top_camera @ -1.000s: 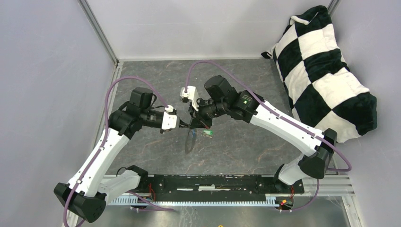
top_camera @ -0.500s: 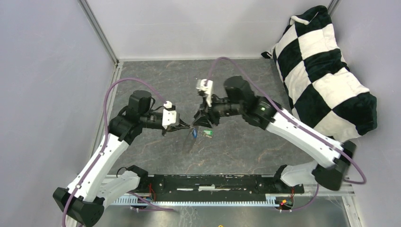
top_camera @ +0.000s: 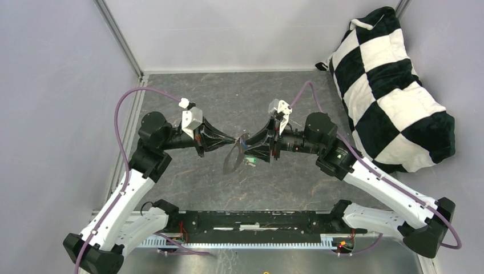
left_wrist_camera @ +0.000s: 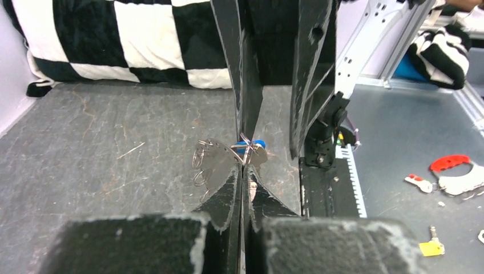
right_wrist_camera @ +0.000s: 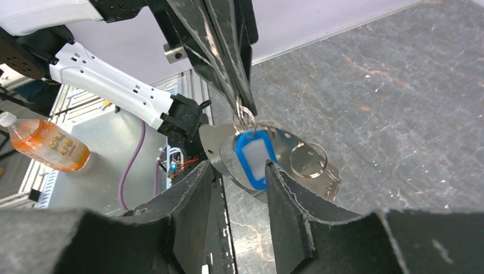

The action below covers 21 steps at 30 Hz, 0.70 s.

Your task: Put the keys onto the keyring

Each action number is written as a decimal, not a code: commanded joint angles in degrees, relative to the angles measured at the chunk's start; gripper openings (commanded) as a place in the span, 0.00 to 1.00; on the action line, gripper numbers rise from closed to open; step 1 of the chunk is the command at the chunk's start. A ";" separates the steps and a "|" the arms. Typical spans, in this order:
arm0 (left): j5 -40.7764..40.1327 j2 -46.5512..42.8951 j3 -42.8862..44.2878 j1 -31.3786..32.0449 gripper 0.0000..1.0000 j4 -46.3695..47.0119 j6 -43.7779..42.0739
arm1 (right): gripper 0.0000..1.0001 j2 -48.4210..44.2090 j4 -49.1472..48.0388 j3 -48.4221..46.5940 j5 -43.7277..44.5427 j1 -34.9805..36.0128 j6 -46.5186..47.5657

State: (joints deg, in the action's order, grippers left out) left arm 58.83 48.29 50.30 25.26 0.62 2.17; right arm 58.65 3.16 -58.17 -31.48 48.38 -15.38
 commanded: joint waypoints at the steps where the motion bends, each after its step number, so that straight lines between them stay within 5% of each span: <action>1: 1.03 0.06 -0.21 0.19 0.02 10.05 10.76 | 0.45 -1.14 -11.12 2.63 -1.57 -0.67 -6.78; 12: 0.40 -1.51 -0.21 0.15 0.02 3.60 2.90 | 0.43 1.56 -18.41 2.56 -3.72 -1.05 -12.64; 21: 0.26 -2.29 0.32 0.16 0.02 0.71 -1.30 | 0.14 3.24 -19.28 2.44 -4.80 -1.54 -14.66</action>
State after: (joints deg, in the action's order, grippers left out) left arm 59.05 47.18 50.02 25.26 1.76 5.04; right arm 62.08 -12.78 -54.92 -34.81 47.13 -28.27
